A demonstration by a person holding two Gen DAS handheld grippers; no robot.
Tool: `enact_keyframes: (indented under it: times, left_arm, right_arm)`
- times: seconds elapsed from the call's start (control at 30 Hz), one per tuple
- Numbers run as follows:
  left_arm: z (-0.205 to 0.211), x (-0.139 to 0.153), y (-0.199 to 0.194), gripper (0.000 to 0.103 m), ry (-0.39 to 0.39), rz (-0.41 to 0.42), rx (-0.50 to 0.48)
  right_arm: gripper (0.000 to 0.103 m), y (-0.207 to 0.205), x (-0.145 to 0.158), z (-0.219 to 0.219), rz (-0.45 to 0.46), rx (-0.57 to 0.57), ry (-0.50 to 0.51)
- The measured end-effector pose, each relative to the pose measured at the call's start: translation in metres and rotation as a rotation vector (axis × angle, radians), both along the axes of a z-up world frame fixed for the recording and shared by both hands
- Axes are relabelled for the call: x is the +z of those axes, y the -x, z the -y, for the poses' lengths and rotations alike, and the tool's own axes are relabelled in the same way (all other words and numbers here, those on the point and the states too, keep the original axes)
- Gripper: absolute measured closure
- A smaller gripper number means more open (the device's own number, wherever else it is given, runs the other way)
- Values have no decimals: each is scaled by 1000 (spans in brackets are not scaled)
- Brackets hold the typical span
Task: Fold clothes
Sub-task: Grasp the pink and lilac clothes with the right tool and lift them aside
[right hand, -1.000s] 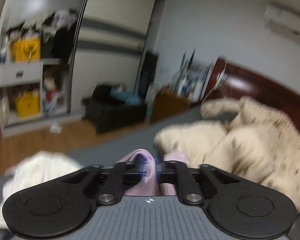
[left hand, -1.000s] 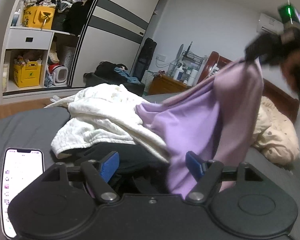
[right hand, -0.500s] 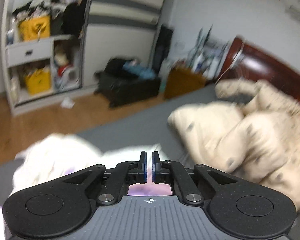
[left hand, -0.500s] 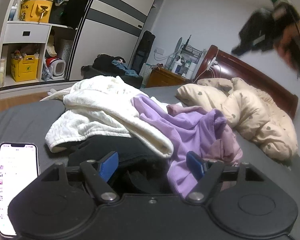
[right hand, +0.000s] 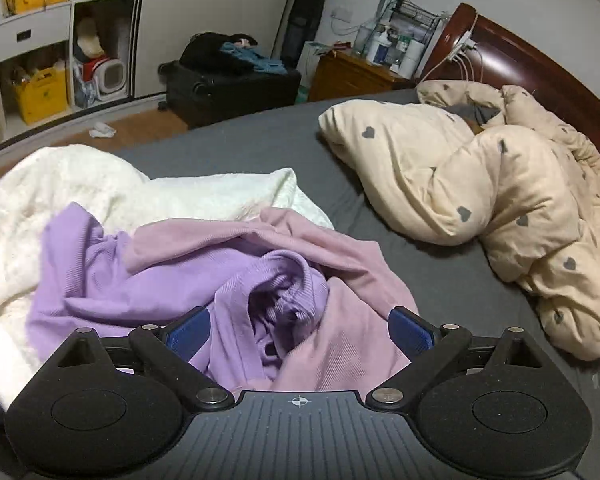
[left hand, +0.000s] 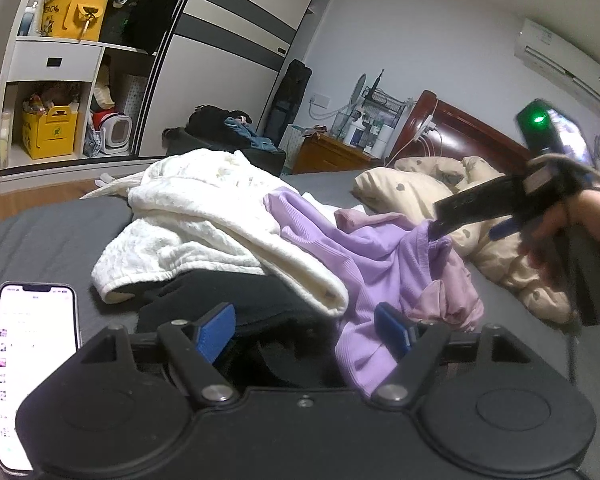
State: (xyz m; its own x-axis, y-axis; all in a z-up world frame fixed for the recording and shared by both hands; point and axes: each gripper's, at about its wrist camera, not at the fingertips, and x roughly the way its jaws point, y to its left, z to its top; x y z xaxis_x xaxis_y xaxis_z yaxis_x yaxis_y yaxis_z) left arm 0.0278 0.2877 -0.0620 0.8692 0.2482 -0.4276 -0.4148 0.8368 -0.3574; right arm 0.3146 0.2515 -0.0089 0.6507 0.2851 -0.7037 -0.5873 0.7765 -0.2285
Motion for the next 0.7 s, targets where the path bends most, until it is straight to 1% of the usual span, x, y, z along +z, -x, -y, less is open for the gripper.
enact_keyframes:
  times: [0.17,0.43,0.47,0.5,0.53,0.57,0.63,0.7]
  left_arm:
    - [2,-3,-3,26,-18,-7,-10]
    - [0,-4,-11,25,-13,-9,-9]
    - [-1,-4,-11,25,-10,-9,-7]
    - [-1,-4,-12,25,-7,-10,-6]
    - [-2,-5,-13,25,-4,-10,-4]
    - [-2,-5,-13,25,-1,-10,-3]
    - [-1,-5,-14,24,-1,-11,-3]
    - [1,-6,-15,24,-4,-15,-8]
  right_arm:
    - [7,-25,-24,-5,-35,-44,37]
    - [7,-66,-62,-14,-91,-116,96]
    - [16,-71,-67,-15,-98,-124,103]
    - [29,-86,-86,4,-160,-141,23]
    - [56,-93,-89,18,-215,-166,-74]
    - [70,-94,-84,26,-230,-199,-145]
    - [80,-94,-74,40,-230,-225,-262]
    - [82,-97,-63,56,-235,-240,-401]
